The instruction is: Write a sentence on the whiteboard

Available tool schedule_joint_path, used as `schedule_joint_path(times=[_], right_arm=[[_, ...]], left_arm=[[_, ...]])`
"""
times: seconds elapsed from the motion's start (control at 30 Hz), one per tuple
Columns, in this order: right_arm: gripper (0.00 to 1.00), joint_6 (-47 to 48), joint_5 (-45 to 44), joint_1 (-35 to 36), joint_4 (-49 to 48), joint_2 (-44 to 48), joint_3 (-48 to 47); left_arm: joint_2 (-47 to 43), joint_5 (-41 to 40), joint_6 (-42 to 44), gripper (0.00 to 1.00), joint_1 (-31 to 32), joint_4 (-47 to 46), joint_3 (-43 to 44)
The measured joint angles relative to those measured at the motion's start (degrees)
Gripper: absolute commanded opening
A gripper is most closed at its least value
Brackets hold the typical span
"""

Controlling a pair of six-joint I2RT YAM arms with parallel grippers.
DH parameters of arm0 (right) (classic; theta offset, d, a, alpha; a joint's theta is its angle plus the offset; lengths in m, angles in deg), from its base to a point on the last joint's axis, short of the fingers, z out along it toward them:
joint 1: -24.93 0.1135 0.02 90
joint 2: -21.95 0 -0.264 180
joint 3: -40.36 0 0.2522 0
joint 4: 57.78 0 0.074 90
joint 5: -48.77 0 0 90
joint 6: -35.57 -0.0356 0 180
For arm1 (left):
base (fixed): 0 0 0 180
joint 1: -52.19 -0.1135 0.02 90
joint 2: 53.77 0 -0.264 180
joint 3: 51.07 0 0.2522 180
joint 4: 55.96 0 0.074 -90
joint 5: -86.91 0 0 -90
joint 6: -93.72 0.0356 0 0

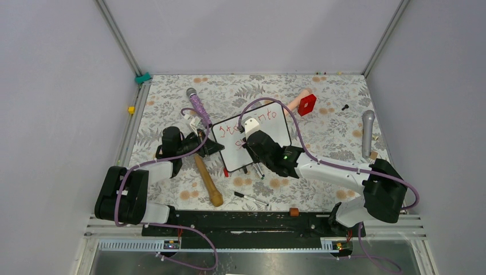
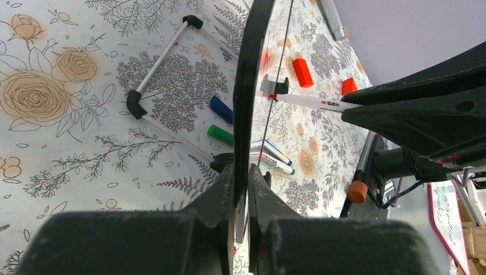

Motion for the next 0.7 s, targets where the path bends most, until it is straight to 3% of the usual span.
schedule_joint_path(times=[0.7], right_arm=[[0.00,0.4,-1.7,-0.6,0.7,-0.6,-1.6]], left_arm=[[0.0,-0.1,0.0,0.00,0.0,0.0,0.0]])
